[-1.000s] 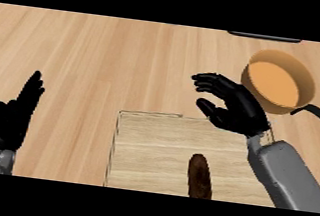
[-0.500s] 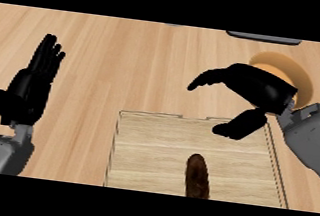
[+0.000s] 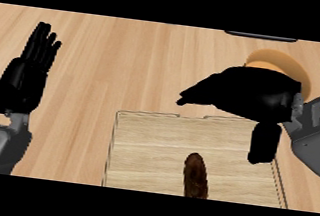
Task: Pick the sweet potato from the tray and place it in the pot
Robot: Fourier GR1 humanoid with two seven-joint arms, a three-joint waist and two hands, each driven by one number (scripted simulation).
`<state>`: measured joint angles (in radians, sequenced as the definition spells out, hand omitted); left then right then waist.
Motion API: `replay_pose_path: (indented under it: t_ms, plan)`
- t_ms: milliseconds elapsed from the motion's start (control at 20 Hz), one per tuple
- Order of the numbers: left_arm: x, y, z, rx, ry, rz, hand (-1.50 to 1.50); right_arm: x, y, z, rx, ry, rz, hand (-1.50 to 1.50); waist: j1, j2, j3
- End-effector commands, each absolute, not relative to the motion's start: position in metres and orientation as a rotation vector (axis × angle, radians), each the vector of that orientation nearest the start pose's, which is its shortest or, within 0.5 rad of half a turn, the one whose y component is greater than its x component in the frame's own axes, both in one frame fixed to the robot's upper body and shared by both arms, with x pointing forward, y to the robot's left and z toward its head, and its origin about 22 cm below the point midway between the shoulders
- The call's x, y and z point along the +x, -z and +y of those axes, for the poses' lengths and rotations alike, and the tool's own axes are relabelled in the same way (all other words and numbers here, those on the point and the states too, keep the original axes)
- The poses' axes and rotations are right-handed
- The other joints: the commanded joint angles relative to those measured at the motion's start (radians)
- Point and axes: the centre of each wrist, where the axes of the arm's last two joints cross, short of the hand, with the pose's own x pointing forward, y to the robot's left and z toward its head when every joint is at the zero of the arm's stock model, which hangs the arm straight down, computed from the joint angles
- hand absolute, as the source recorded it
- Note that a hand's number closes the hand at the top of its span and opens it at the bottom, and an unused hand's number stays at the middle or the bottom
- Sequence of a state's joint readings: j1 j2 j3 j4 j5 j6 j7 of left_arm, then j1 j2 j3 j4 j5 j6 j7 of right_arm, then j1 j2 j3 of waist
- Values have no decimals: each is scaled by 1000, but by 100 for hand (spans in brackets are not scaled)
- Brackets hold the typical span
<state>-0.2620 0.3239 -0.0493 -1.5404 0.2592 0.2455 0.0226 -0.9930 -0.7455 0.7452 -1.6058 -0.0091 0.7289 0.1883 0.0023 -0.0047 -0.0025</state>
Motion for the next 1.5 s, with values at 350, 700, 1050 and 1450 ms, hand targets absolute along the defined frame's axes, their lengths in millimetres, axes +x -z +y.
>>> replay_pose_path:
  t_ms: [350,700,1050,1450]
  plan:
    - [305,-63,269,109,-59,-1754,0,271,-204,-69,-290,-2341,-918,-150,-11,0,1]
    - [307,-88,261,108,-54,-1765,0,268,-182,-52,-402,-2326,-738,-150,-8,0,1]
    - [299,-82,268,105,-31,-1754,0,244,-143,-82,-346,-2318,-676,-150,-5,2,3]
    - [297,-73,269,100,-56,-1760,0,228,-138,-51,-296,-2325,-798,-150,0,3,2]
